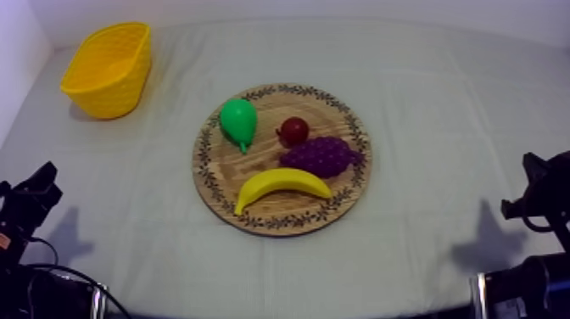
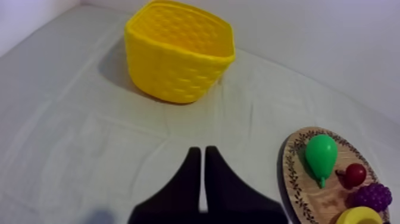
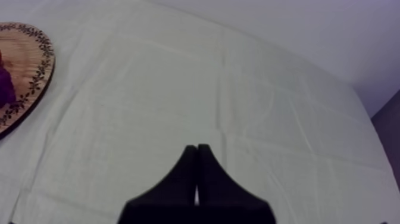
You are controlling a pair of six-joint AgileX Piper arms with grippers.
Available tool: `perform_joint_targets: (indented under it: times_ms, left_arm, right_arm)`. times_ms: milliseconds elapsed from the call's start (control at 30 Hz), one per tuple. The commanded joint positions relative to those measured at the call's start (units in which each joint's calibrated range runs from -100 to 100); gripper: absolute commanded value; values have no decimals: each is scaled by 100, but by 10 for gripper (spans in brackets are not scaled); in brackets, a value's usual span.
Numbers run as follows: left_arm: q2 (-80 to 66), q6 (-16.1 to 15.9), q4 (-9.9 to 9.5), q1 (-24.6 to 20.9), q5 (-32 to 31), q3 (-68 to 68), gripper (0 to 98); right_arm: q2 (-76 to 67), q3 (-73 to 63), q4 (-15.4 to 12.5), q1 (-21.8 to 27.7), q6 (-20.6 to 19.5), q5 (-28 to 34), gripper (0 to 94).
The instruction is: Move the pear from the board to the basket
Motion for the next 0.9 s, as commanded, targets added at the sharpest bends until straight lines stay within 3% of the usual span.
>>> perform_joint_targets:
  times_ms: [0, 267, 700, 867]
  left_arm:
    - [1, 0, -2, -3, 5, 3, 0]
    - [1, -2, -2, -3, 5, 3, 0]
    - [-6, -673, -2, 151, -2, -1, 0]
    - [67, -584, 70, 371, -38, -49, 0]
  right_arm:
    - [0, -2, 4, -1, 1, 9, 4]
    - [0, -2, 4, -1, -2, 9, 4]
    - [0, -2, 4, -1, 0, 9, 4]
    - [0, -2, 4, -1, -1, 9, 4]
